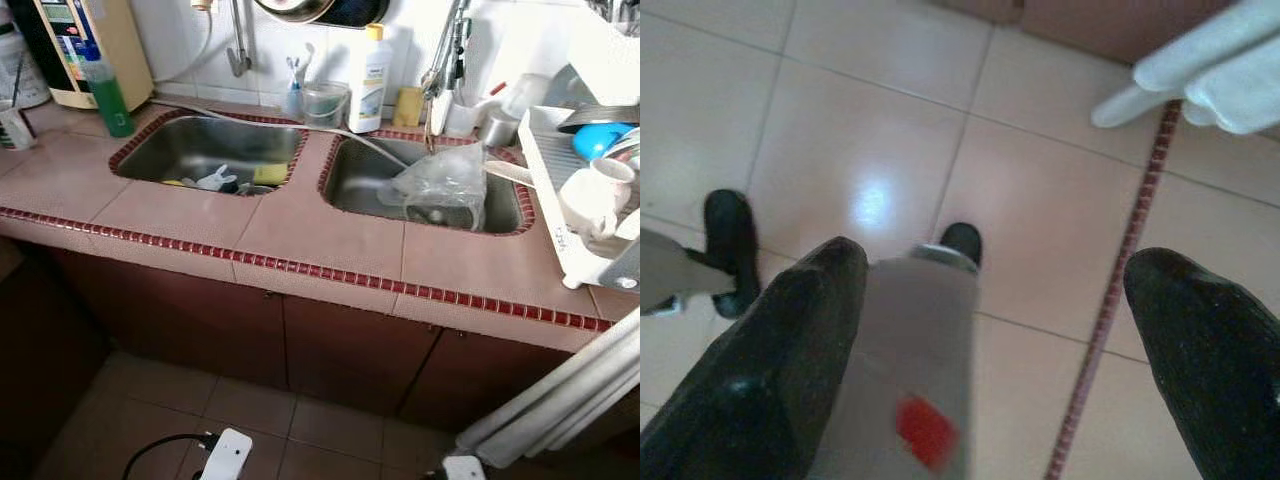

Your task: Kitchen organization

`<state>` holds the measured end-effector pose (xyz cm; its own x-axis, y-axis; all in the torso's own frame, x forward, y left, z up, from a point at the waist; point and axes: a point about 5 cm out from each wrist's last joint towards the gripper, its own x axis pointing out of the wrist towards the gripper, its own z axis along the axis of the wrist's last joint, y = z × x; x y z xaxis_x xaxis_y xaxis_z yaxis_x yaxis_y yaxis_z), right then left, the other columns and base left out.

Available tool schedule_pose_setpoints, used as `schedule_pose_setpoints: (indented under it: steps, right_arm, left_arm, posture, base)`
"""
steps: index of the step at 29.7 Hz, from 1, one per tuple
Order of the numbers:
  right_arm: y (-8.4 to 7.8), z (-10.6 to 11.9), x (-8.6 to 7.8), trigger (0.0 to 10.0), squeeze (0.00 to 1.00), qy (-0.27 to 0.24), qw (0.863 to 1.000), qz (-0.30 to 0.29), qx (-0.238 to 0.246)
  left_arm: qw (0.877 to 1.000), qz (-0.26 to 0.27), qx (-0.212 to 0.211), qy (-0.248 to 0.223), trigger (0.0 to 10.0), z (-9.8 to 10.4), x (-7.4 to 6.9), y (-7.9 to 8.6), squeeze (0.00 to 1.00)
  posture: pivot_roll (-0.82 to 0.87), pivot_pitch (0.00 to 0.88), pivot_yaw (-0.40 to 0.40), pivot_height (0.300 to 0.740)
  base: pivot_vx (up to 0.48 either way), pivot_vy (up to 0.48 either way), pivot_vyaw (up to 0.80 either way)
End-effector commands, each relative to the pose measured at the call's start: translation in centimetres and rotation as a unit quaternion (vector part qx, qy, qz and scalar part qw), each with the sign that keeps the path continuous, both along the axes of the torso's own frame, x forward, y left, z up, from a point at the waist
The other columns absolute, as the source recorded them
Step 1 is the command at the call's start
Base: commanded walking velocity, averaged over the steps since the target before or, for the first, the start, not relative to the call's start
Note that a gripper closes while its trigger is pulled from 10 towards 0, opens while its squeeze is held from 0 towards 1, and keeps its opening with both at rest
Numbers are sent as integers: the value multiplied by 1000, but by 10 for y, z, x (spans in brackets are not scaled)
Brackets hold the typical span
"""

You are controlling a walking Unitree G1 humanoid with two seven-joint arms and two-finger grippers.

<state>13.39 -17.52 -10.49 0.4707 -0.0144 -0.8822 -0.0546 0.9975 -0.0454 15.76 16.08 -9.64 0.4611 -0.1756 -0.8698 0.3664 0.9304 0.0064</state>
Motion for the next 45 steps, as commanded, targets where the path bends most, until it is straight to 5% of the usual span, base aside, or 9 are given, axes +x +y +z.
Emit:
schedule_pose_setpoints:
  steps: [1,7,9,15,45]
  right_arm:
    - [11,-3,-6,10000,0,22,1000,8,4]
    - [1,0,2,10000,0,17,1000,7,0]
    - [-19,3,5,10000,0,15,1000,1,-10]
    - [-34,7,9,10000,0,13,1000,-3,-18]
    - [-5,2,8,10000,0,17,999,26,-10]
  left_arm:
    - [1000,-3,2,3,10000,-1,-3,2,0]
    - [1000,-3,1,1,10000,-1,-3,2,0]
    - [1000,-1,0,1,10000,-1,-3,3,0]
    - [1000,0,1,2,10000,-1,-3,2,0]
    - [1000,-4,-2,-3,10000,-1,-4,3,0]
  posture:
    - [-40,0,33,740]
    - [-41,0,33,740]
    - [-41,0,33,740]
    - [-43,0,23,740]
    - [-36,0,23,740]
  base:
    - [0,0,0]
    - [0,0,0]
    - [0,0,0]
    - [0,0,0]
    - [0,0,0]
